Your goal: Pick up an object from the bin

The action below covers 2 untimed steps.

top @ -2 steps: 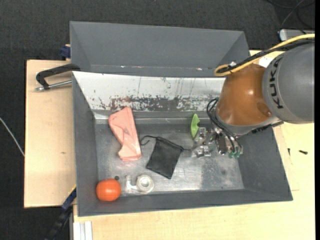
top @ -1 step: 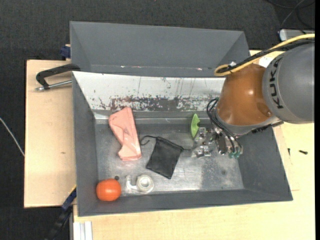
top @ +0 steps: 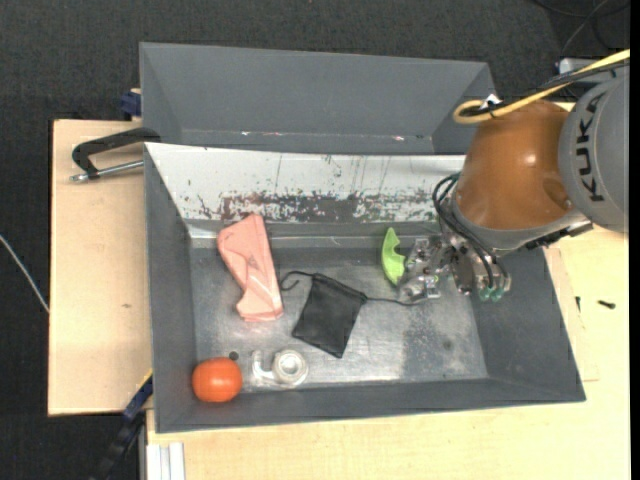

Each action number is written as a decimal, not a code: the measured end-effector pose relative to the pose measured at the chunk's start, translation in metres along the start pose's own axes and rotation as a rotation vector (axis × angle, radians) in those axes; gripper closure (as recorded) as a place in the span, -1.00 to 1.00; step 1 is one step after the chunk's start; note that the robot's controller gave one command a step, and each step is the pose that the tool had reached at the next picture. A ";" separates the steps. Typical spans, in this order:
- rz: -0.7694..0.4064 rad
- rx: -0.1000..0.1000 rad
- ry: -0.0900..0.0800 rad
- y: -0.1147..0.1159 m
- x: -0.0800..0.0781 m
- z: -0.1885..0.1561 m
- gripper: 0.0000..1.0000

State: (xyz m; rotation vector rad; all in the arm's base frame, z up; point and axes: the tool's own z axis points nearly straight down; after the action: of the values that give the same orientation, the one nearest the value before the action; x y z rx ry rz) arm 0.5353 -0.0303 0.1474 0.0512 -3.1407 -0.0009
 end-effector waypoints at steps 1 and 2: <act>0.006 0.000 -0.010 0.017 -0.008 -0.074 1.00; 0.060 -0.001 -0.011 0.025 0.009 -0.028 1.00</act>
Offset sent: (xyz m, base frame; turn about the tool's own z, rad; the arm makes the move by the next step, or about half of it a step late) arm -0.0272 0.0282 -0.0047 0.0946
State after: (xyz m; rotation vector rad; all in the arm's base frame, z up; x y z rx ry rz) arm 0.5253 -0.0060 0.1753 -0.0433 -3.1516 -0.0021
